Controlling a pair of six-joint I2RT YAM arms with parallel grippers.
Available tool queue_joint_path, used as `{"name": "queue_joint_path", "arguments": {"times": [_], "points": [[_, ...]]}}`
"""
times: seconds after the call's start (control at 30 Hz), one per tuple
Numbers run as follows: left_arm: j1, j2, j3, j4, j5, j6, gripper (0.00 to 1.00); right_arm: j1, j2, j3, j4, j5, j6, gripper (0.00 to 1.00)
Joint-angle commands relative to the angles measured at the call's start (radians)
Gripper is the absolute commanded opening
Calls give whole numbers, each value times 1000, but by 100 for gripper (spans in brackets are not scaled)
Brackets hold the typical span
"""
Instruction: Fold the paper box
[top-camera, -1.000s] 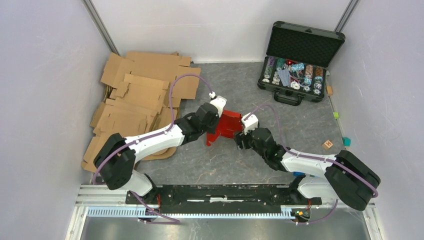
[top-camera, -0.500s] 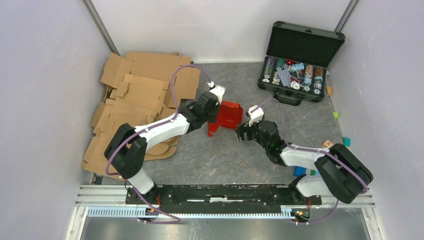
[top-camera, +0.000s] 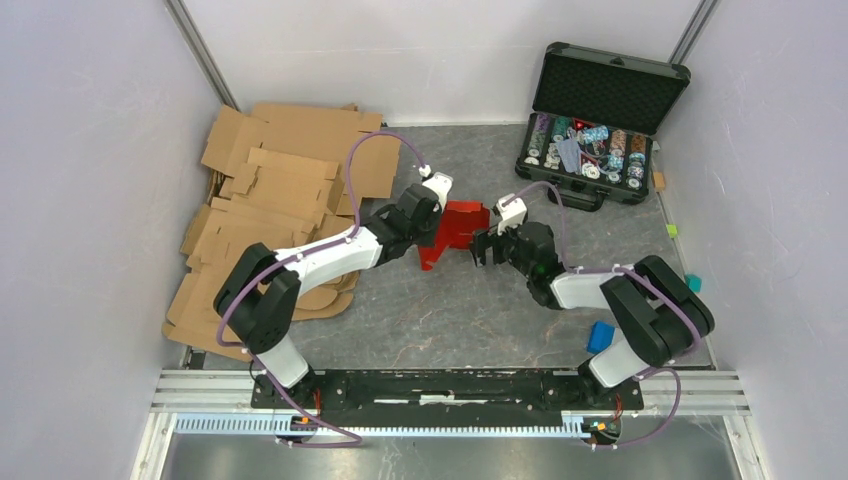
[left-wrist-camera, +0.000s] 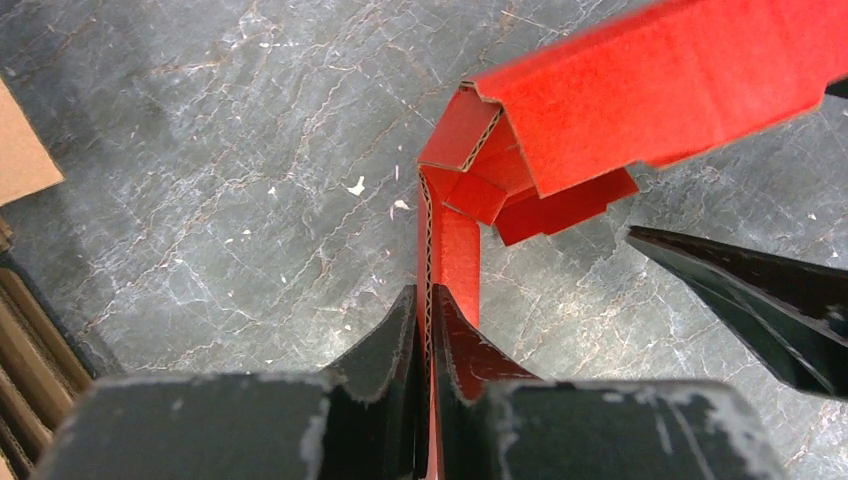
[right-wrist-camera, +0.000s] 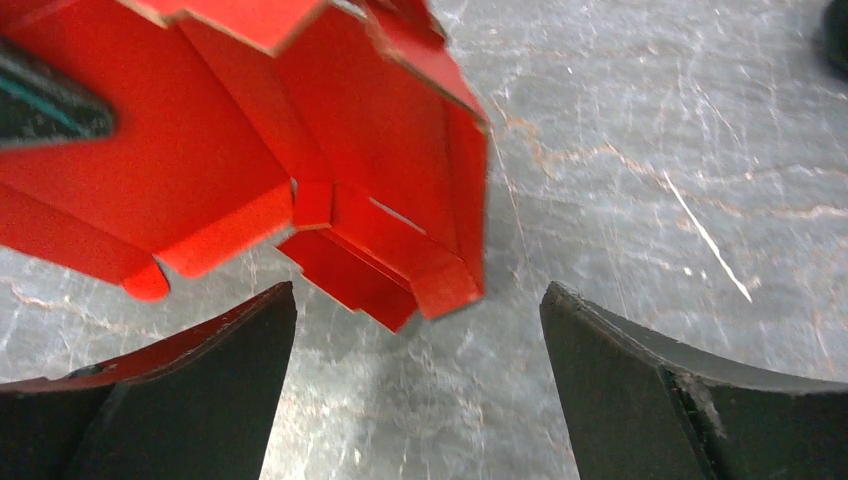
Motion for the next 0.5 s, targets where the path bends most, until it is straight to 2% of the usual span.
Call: {"name": "queue_joint_path", "arguments": {"times": [0.0, 0.2, 0.47], "points": [[2, 33, 33, -36, 45, 8, 14, -20, 67, 98, 74, -117, -15, 96], [0, 106, 174, -215, 88, -5, 13, -21, 111, 111, 102, -174, -11, 91], [0, 93, 244, -342, 90, -16, 13, -21, 95, 96, 125, -191, 4, 87]]}}
